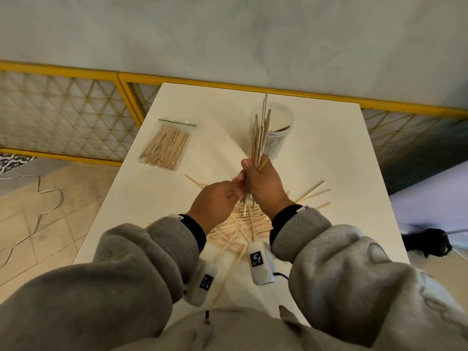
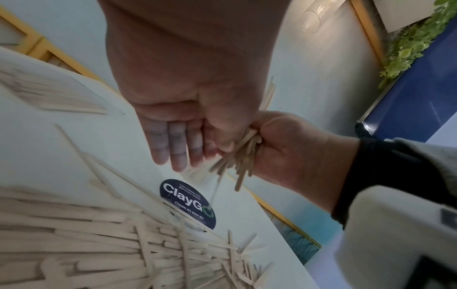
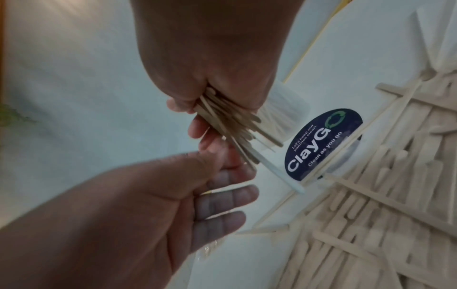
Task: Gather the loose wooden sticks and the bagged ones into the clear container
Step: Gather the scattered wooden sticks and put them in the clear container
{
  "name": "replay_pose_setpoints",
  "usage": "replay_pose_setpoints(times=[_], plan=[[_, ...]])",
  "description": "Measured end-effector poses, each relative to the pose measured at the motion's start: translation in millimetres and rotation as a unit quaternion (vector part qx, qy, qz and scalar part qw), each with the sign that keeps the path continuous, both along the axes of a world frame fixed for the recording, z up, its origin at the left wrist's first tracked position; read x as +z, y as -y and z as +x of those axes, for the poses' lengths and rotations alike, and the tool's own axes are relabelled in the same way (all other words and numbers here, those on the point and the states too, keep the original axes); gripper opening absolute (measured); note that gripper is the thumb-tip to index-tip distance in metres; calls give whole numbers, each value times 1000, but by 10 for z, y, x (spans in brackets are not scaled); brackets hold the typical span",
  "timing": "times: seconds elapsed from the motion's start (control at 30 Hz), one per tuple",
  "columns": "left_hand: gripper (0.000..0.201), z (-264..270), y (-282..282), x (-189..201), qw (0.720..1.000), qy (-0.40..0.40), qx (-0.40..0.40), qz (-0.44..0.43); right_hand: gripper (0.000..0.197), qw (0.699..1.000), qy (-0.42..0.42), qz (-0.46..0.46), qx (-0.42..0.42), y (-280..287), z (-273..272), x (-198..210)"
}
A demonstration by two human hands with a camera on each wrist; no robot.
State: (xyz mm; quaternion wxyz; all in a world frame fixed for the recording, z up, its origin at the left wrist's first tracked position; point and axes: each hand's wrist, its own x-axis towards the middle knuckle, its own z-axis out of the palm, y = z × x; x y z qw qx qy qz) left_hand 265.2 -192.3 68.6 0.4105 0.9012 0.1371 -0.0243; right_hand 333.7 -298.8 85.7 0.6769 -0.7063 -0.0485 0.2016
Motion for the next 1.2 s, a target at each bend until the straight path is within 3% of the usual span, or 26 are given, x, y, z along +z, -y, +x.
replay_pose_setpoints(times=[0.13, 0.2, 0.27, 0.33, 0.43, 0.47, 0.6, 0.67, 0.77, 0.8, 0.87, 0.93, 0.97, 1.03, 1.1, 1.2], plan=[[36, 88, -112, 260, 981, 115, 96, -119, 9, 998, 49, -39, 31, 61, 37, 74], [57, 201, -154, 493, 965, 131, 77, -213, 11, 992, 71, -57, 82, 55, -15, 97], [79, 313, -135, 695, 964, 115, 29, -238, 7, 986, 81, -90, 114, 11, -65, 116], [78, 361, -76, 799, 973, 107, -6, -206, 19, 984, 71, -114, 120, -45, -92, 153], [44, 349, 25, 813, 981, 126, -23, -144, 24, 985, 33, -115, 121, -51, -67, 171], [41, 346, 34, 819, 979, 139, -16, -148, 27, 984, 36, -120, 125, -33, -59, 170], [42, 423, -93, 1135, 945, 261, 63, -187, 39, 976, 56, -164, 135, 44, -54, 149], [39, 454, -127, 1300, 962, 245, 19, -119, 38, 973, 67, -171, 141, 35, -70, 150], [40, 440, -25, 1257, 988, 121, -95, 26, 36, 976, 70, -149, 142, -37, -80, 181], [40, 423, -12, 1216, 985, 142, -88, 32, 37, 977, 71, -145, 139, -47, -65, 203], [44, 394, -70, 1146, 974, 227, 2, -29, 39, 982, 69, -130, 116, -7, 4, 258], [53, 404, -184, 1027, 946, 246, 138, -160, 41, 991, 75, -96, 62, 81, 126, 360], [58, 407, -223, 919, 923, 199, 193, -266, 41, 993, 85, -70, 34, 122, 197, 437], [67, 374, -224, 647, 840, 41, 241, -484, 40, 995, 101, 17, -14, 151, 321, 661], [73, 305, -142, 410, 764, -88, 250, -588, 39, 988, 102, 111, -39, 126, 411, 893], [75, 295, 25, 244, 676, -132, 282, -668, 33, 980, 79, 183, -13, 50, 444, 1025]])
